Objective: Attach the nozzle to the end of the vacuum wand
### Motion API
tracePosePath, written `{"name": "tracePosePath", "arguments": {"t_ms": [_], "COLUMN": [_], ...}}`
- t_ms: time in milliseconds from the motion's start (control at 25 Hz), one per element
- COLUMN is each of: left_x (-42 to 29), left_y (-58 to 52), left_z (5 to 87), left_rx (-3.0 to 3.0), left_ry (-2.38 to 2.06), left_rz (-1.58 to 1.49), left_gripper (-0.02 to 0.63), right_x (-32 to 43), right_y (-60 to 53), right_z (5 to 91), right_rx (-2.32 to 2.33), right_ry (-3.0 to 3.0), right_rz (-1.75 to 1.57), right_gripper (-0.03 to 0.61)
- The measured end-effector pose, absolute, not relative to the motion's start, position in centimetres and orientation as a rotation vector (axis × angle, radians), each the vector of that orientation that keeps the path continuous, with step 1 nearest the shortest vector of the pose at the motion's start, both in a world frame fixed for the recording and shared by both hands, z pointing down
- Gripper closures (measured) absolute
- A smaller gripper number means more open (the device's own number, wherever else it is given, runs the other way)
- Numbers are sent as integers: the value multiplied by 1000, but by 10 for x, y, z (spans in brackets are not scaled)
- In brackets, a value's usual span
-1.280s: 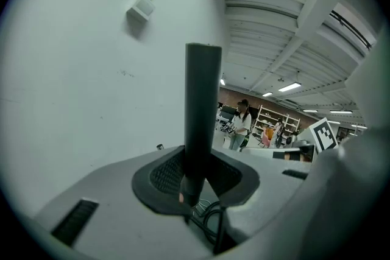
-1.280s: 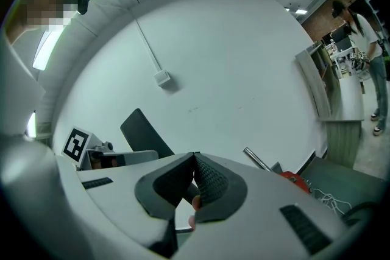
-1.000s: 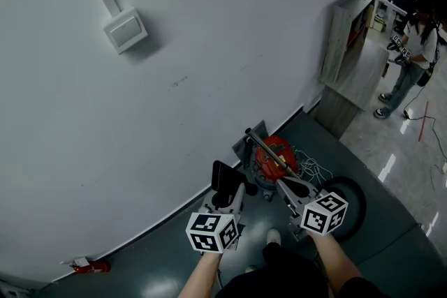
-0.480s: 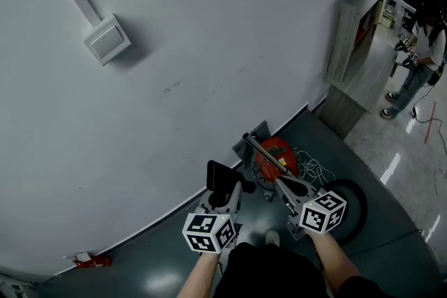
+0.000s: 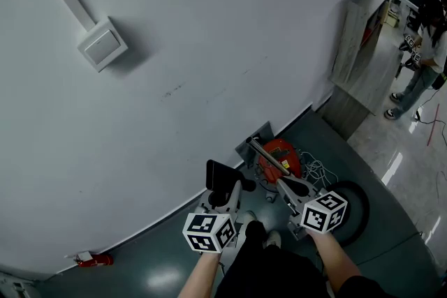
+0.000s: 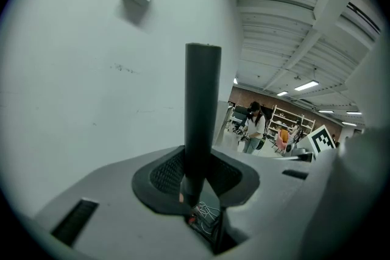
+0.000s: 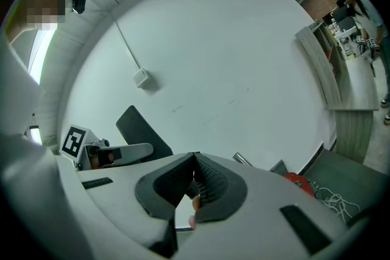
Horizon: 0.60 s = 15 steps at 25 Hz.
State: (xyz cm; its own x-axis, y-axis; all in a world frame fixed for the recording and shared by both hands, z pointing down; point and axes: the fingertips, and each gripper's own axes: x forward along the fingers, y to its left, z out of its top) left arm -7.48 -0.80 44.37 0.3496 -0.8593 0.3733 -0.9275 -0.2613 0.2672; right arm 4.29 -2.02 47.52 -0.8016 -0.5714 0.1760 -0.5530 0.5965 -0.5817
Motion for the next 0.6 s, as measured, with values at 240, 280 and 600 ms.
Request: {"name": "tracePosePath", "arguments": {"t_ms": [240, 280, 600], "left_x": [-82, -84, -104], "left_y": [-29, -33, -71], "left_z": [450, 451, 464], "left_rx": [2183, 2183, 2181], "left_ry": [-1553, -1550, -1523], "left_rz": [217, 220, 222], "left_gripper": [526, 526, 526], "right_x": [35, 33, 16], "right_y": [-37, -41, -73], "right_z": [481, 482, 494], "right_rx": [-995, -999, -1046], "right_ry": [2783, 2782, 2786], "right_rz": [-1005, -1010, -1032], "right_gripper": [560, 560, 560]}}
